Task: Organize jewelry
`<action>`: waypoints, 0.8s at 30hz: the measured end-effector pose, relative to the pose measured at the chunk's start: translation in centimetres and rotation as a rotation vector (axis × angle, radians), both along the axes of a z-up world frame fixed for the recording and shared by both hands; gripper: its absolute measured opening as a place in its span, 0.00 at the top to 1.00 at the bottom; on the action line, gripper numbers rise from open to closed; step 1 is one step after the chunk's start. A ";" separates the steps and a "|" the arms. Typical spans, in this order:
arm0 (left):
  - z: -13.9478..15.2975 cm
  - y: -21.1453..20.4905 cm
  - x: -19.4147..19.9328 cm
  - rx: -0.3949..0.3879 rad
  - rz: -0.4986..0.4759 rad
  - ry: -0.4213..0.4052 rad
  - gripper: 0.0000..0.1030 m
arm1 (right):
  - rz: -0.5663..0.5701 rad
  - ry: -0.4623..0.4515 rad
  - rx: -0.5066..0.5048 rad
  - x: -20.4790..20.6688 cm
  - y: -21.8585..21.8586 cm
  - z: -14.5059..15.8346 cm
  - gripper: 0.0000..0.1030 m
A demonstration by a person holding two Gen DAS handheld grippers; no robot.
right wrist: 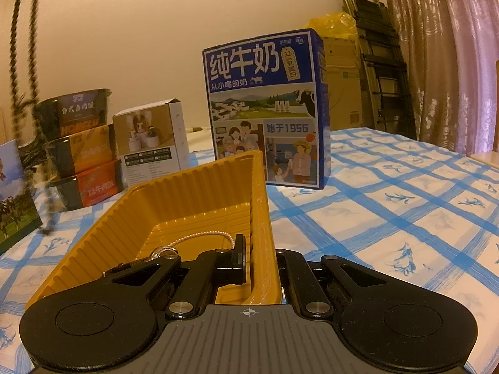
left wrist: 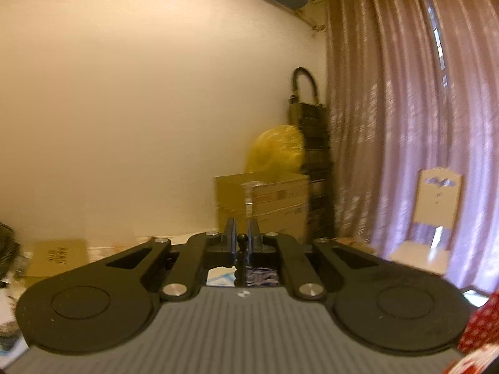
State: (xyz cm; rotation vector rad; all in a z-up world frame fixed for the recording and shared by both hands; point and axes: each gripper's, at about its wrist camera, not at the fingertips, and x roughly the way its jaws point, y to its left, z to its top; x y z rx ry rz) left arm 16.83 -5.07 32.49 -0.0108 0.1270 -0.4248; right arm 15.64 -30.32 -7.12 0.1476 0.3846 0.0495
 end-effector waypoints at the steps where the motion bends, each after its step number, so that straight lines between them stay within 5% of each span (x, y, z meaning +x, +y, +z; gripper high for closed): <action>1: 0.0 -0.4 0.1 -0.011 -0.015 -0.001 0.95 | 0.000 0.001 0.000 0.0 0.0 0.0 0.95; 8: -4.1 -3.0 1.8 -0.050 -0.116 0.119 0.95 | 0.000 0.001 0.001 0.0 0.2 0.0 0.95; 24: -24.7 -5.6 8.2 -0.086 -0.162 0.651 0.95 | 0.001 0.001 0.001 0.1 0.5 -0.1 0.94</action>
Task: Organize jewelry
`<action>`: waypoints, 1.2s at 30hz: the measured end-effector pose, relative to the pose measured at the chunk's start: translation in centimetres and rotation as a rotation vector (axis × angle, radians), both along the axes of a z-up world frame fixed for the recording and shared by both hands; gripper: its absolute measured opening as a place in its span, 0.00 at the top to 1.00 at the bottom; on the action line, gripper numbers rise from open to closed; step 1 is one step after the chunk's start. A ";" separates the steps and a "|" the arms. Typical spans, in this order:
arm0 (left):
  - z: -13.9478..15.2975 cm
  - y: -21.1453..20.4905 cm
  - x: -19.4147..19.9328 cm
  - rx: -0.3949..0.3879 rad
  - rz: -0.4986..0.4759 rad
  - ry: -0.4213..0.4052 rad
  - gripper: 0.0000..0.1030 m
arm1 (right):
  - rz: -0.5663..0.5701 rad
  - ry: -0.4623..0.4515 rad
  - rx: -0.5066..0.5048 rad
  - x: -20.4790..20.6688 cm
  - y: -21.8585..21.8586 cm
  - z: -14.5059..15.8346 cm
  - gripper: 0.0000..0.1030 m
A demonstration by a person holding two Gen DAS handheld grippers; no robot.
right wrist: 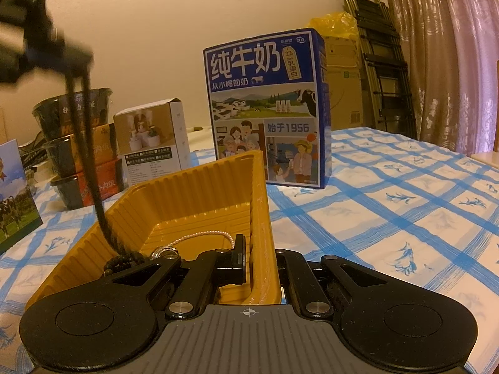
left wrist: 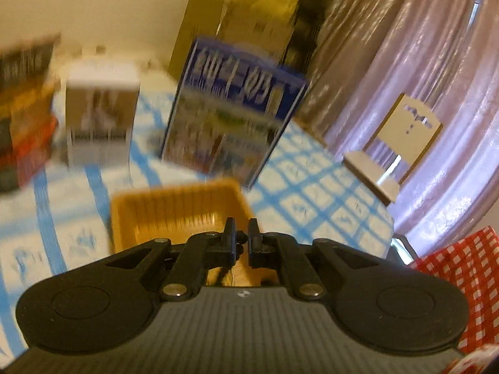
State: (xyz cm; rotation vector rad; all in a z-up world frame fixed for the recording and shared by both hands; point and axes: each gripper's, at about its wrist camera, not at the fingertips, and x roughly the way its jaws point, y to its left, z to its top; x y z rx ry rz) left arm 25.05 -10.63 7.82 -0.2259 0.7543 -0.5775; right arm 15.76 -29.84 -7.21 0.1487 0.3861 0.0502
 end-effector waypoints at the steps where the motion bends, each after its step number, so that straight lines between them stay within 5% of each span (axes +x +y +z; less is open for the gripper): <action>1: -1.1 0.0 0.2 -0.005 0.006 0.028 0.95 | 0.000 0.001 0.001 0.0 0.0 0.0 0.94; 12: -9.2 -0.9 -0.7 0.018 0.009 0.184 0.95 | 0.001 0.000 0.001 0.0 0.1 0.0 0.94; 19: -10.4 -1.5 -1.0 0.084 0.013 0.166 0.90 | 0.002 0.000 0.000 0.0 0.0 0.0 0.94; 22: -10.5 -1.5 -1.4 0.114 0.019 0.141 0.72 | 0.001 0.000 0.000 0.0 0.0 0.0 0.94; 36: -8.5 1.8 -3.0 0.200 0.090 -0.014 0.57 | 0.016 -0.001 -0.003 0.9 1.0 0.2 0.94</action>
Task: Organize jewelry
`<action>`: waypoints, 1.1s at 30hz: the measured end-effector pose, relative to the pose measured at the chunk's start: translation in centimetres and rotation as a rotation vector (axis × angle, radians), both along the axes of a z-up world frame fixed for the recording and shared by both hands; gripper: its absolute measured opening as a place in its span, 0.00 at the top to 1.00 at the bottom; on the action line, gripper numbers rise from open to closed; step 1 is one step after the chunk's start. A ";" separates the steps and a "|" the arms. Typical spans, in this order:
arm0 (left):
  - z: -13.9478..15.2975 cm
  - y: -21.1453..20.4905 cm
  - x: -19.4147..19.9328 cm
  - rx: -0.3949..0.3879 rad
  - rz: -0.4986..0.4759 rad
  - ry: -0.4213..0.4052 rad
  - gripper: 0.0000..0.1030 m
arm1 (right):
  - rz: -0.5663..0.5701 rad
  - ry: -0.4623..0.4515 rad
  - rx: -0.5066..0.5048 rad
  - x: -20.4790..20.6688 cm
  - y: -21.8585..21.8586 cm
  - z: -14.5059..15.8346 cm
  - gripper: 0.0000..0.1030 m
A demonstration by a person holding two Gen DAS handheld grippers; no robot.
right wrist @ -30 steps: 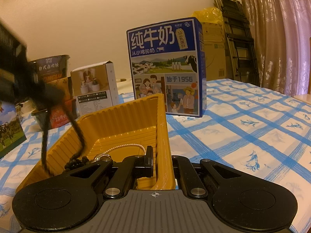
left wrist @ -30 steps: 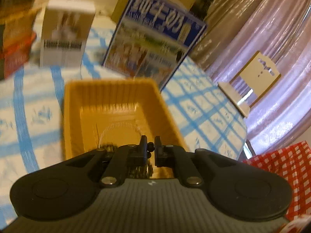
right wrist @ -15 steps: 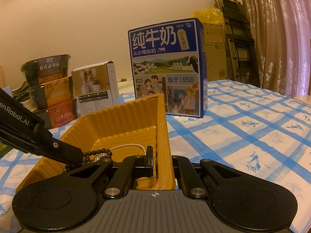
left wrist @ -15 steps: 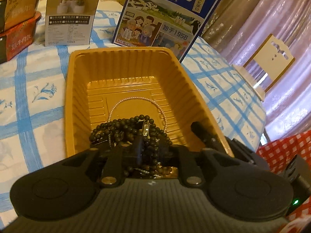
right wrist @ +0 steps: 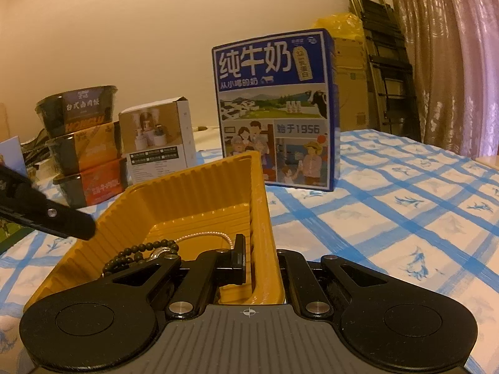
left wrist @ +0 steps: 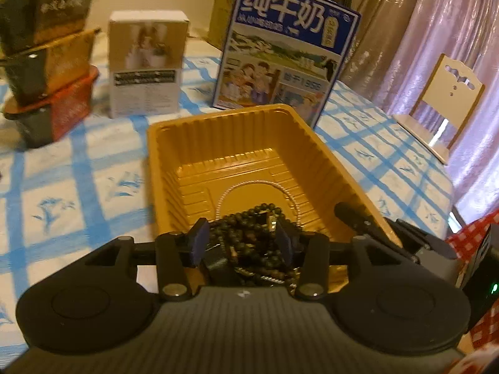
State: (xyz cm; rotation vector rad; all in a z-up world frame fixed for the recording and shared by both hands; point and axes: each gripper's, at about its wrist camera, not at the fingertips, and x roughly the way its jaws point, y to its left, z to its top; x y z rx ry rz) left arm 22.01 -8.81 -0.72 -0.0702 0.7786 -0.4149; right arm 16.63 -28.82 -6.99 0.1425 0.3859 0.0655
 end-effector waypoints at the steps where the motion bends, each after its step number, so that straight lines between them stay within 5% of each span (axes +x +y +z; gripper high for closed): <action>1: 0.1 0.5 -0.2 0.007 0.011 -0.007 0.57 | 0.002 0.000 0.000 0.2 0.2 0.0 0.94; 22: -0.7 6.9 -0.7 0.057 0.190 -0.035 0.52 | 0.124 0.073 0.047 6.5 5.3 -1.7 0.95; 30: -0.6 6.9 -1.0 0.079 0.230 -0.055 0.37 | 0.117 0.108 0.072 7.7 5.0 -2.0 0.94; 33: -0.4 6.9 -1.4 0.075 0.251 -0.065 0.33 | 0.121 0.101 0.069 7.3 4.9 -1.8 0.81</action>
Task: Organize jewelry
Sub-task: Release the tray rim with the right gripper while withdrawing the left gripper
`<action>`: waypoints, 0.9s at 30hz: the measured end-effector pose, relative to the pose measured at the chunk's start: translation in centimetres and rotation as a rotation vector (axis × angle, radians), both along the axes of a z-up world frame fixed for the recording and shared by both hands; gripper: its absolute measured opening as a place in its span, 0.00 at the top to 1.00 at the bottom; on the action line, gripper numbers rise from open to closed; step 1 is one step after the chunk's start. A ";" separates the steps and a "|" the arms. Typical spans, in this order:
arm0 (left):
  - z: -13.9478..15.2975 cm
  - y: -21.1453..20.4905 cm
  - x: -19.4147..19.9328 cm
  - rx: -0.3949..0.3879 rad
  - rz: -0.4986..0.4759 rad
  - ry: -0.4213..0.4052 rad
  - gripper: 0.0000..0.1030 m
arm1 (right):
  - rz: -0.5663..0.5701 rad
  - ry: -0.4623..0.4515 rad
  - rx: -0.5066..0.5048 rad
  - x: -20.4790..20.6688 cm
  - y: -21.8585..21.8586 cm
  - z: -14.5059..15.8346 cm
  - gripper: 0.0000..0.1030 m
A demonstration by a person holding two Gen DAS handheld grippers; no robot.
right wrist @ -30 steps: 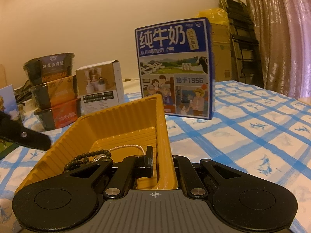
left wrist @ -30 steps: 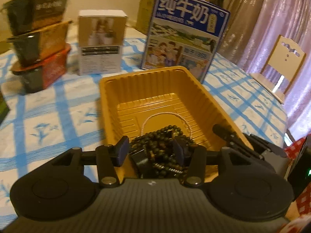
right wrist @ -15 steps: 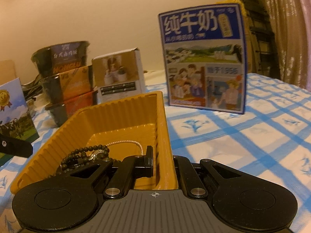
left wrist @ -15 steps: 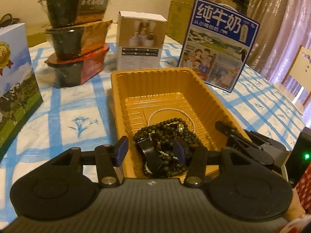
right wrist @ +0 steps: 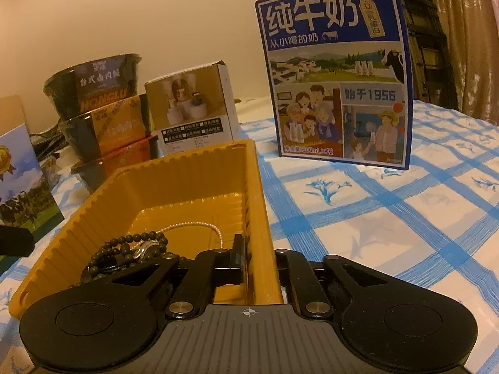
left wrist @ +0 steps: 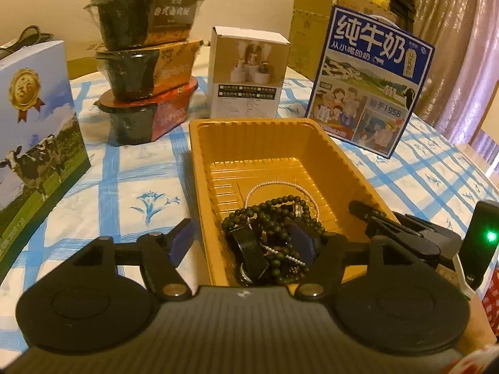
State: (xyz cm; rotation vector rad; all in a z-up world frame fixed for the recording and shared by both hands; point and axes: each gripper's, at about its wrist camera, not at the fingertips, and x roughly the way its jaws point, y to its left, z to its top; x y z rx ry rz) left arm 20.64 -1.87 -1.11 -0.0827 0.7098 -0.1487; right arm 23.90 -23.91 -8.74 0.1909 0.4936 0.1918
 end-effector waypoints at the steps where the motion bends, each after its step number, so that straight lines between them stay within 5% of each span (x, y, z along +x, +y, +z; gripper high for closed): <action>1: 0.1 0.0 -0.2 0.001 0.010 -0.005 0.32 | -0.005 -0.002 -0.003 -0.3 -0.1 0.0 0.51; 2: 0.2 0.1 -0.4 0.001 0.019 -0.011 0.29 | -0.023 -0.022 -0.002 -0.8 -0.3 0.1 0.23; 4: 0.3 0.2 -1.1 -0.003 0.032 -0.018 0.28 | -0.081 -0.080 0.018 -2.1 -0.8 0.6 0.14; 9: 0.8 1.2 -3.2 -0.016 0.073 -0.011 0.27 | -0.122 -0.025 0.109 -3.7 -2.1 1.6 0.14; 19: 0.7 4.1 -8.6 -0.012 0.138 0.101 0.27 | -0.039 0.115 0.082 -10.8 0.5 4.8 0.14; 27: 1.5 5.7 -13.7 -0.012 0.121 0.100 0.27 | 0.057 0.225 0.034 -15.4 3.6 6.0 0.14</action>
